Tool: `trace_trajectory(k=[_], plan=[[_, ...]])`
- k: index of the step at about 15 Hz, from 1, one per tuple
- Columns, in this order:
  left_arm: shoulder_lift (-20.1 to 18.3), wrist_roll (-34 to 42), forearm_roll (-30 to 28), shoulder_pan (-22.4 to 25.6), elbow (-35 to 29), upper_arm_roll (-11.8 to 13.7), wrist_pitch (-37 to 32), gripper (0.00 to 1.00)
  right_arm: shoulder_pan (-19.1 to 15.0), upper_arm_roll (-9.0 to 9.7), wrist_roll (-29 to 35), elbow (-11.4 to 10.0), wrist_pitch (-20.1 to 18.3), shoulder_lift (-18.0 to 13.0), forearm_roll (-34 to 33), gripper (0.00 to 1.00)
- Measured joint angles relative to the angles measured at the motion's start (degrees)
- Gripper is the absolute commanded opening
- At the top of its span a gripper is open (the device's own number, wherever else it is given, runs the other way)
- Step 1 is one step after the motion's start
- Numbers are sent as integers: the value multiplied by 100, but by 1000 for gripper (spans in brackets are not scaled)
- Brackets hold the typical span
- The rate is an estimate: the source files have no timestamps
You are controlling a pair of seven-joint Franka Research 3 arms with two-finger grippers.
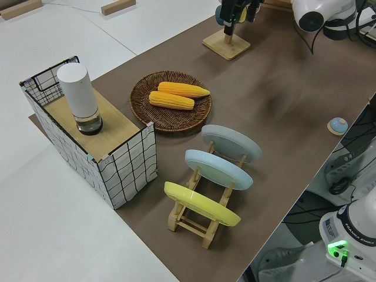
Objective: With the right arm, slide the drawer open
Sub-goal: 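Pull the drawer handle toward the robot with the right gripper, then release the handle and withdraw the right gripper toward the robot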
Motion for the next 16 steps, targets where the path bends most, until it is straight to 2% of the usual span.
trace_trajectory(k=[1,2,3,4,7,16], plan=[[0,0,0,0,0,0,0,993,1,-2,-1,0,-5,8,-4,504],[0,0,0,0,0,0,0,993,3,-3,-16,8,-7,22,-20,628],[0,0,0,0,0,0,0,993,5,-3,-59,51,21,62,-44,940],[0,0,0,0,0,0,0,993,8,-3,-82,116,44,122,-60,985],[0,0,0,0,0,0,0,993,12,-7,-101,253,48,247,-87,985],[0,0,0,0,0,0,0,993,79,-9,-110,366,48,280,-100,985]])
